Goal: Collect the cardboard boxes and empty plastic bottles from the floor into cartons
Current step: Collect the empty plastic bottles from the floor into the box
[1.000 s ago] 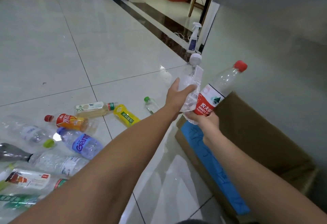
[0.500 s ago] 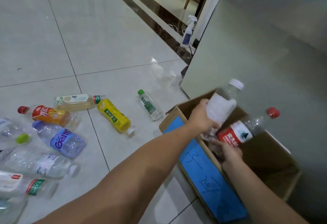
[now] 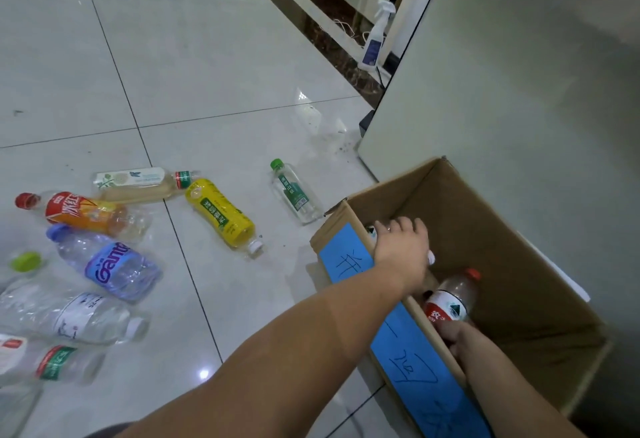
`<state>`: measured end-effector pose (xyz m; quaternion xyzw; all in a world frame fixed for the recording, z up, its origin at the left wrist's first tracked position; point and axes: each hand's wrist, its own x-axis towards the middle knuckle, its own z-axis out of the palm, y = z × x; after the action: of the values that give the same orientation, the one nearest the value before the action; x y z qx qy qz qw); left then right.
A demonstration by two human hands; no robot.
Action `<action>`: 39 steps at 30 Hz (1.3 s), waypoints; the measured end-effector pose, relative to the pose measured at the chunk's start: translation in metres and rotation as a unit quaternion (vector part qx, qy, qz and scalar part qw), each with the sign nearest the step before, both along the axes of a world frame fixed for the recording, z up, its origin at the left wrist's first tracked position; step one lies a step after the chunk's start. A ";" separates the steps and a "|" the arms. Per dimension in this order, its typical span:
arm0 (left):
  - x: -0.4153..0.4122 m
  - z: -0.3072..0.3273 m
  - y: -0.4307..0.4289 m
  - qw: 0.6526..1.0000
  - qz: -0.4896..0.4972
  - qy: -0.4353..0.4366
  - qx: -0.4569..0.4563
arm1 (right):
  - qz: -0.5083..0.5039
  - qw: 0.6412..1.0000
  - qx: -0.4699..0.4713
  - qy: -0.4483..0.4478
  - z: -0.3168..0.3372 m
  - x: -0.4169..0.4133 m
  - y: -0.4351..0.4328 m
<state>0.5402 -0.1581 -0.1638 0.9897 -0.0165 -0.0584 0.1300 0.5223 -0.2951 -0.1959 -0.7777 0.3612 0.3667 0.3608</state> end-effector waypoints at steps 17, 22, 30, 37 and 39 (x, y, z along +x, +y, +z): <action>-0.034 -0.020 0.167 0.977 0.172 -0.101 0.079 | 0.213 0.838 -0.125 -0.487 0.043 0.045 0.175; -0.084 -0.038 0.237 0.958 0.264 -0.009 0.111 | 0.398 0.745 -0.035 -0.534 0.019 0.011 0.277; -0.185 -0.074 0.318 0.901 0.406 0.133 0.077 | 0.551 0.764 0.015 -0.335 -0.075 -0.040 0.331; -0.226 -0.105 0.335 0.832 0.491 0.258 -0.016 | 0.544 0.791 -0.053 -0.276 -0.113 -0.030 0.333; -0.228 -0.112 0.333 0.823 0.496 0.276 -0.027 | 0.540 0.801 -0.055 -0.251 -0.122 -0.030 0.334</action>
<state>0.3119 0.1747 -0.2758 0.8028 0.5118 -0.2561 0.1672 0.4919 0.0389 -0.3176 -0.9302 -0.2011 0.2735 0.1395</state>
